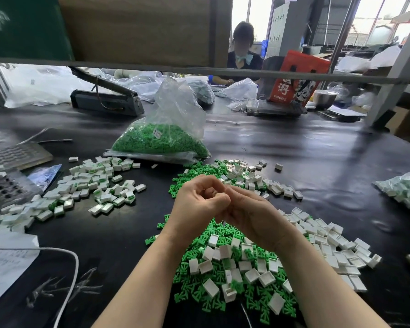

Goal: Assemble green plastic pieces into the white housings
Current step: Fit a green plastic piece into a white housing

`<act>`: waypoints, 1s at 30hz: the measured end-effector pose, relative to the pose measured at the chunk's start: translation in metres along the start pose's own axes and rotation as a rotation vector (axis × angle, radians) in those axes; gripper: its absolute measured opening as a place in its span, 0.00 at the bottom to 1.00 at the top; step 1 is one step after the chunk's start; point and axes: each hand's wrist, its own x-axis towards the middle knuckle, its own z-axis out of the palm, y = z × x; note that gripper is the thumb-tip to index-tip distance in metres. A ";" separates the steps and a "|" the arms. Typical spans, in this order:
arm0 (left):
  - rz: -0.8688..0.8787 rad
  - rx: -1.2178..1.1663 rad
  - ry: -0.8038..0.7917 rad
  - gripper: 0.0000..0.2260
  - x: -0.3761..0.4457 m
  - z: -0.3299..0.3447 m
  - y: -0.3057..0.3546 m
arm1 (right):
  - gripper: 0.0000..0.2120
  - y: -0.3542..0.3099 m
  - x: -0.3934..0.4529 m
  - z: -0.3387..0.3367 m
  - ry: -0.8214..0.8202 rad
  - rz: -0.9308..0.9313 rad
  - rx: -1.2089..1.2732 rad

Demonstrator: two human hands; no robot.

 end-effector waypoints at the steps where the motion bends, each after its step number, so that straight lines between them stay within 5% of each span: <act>1: 0.004 0.005 0.006 0.05 0.000 0.001 0.000 | 0.19 0.000 0.000 0.001 -0.003 -0.006 0.004; 15: 0.052 0.089 0.077 0.09 -0.002 0.001 0.001 | 0.15 -0.002 0.001 0.012 0.054 -0.021 0.020; 23: -0.027 -0.041 0.026 0.02 0.001 -0.004 -0.002 | 0.34 -0.003 0.002 0.011 0.108 0.038 0.016; 30: -0.031 -0.043 0.013 0.02 0.002 -0.008 -0.006 | 0.22 -0.003 0.002 0.006 0.102 0.016 0.030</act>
